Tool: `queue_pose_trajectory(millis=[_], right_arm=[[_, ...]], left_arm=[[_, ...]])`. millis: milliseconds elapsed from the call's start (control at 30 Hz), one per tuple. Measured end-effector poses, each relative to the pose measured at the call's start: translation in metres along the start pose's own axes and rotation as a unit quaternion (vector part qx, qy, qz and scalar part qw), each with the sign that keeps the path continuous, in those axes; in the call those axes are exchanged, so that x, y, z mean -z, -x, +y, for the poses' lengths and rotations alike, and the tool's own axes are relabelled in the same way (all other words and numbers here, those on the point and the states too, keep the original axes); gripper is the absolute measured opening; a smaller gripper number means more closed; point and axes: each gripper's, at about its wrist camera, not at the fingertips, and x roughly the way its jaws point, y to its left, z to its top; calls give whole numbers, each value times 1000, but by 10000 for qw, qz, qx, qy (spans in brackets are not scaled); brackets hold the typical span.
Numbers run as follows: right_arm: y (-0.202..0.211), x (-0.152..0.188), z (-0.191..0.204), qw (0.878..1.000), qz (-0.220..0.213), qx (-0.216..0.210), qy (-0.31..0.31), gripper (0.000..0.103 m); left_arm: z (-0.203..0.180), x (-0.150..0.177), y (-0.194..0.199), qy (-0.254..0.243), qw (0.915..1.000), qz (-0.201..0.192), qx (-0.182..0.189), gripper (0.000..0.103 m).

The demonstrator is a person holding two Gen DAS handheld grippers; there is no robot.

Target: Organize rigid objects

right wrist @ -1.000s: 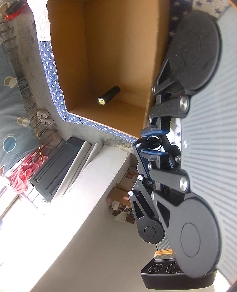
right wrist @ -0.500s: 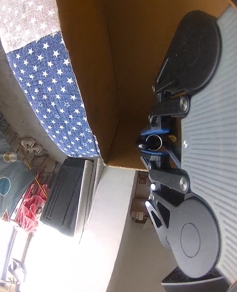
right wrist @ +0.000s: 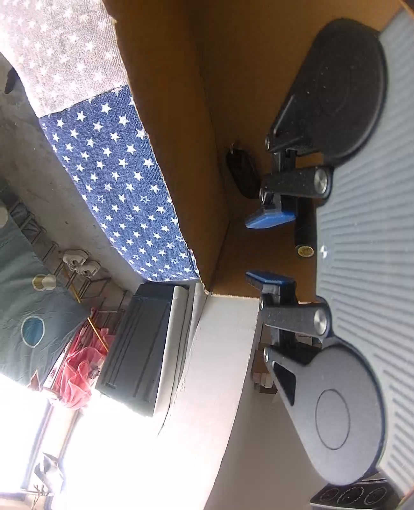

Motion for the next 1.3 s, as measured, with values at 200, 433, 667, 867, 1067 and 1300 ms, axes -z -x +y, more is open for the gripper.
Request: queue_pose_trajectory(millis=[200, 433, 667, 867, 1067, 1300], right_arm=[[85, 57, 7, 9975, -465, -532, -14, 31], [167, 179, 0, 9941, -870, -621, 166, 37], [134, 269, -20, 9952, -908, 216, 304, 44], [85, 281, -6, 9931, -794, 476, 725, 38], [52, 270, 1, 9905, -679, 734, 947, 29], [26, 264, -9, 9892, -499, 1014, 935, 26]], left_arm=[[3, 34, 73, 264, 9993, -252, 119, 46], [-14, 115, 122, 32, 9997, -170, 149, 52], [-66, 178, 90, -265, 9978, 333, 514, 53], [-101, 185, 50, -208, 9932, 574, 994, 46], [-114, 180, 24, -3, 9915, 536, 1187, 36], [-119, 178, 1, 27, 9928, 652, 1005, 23]])
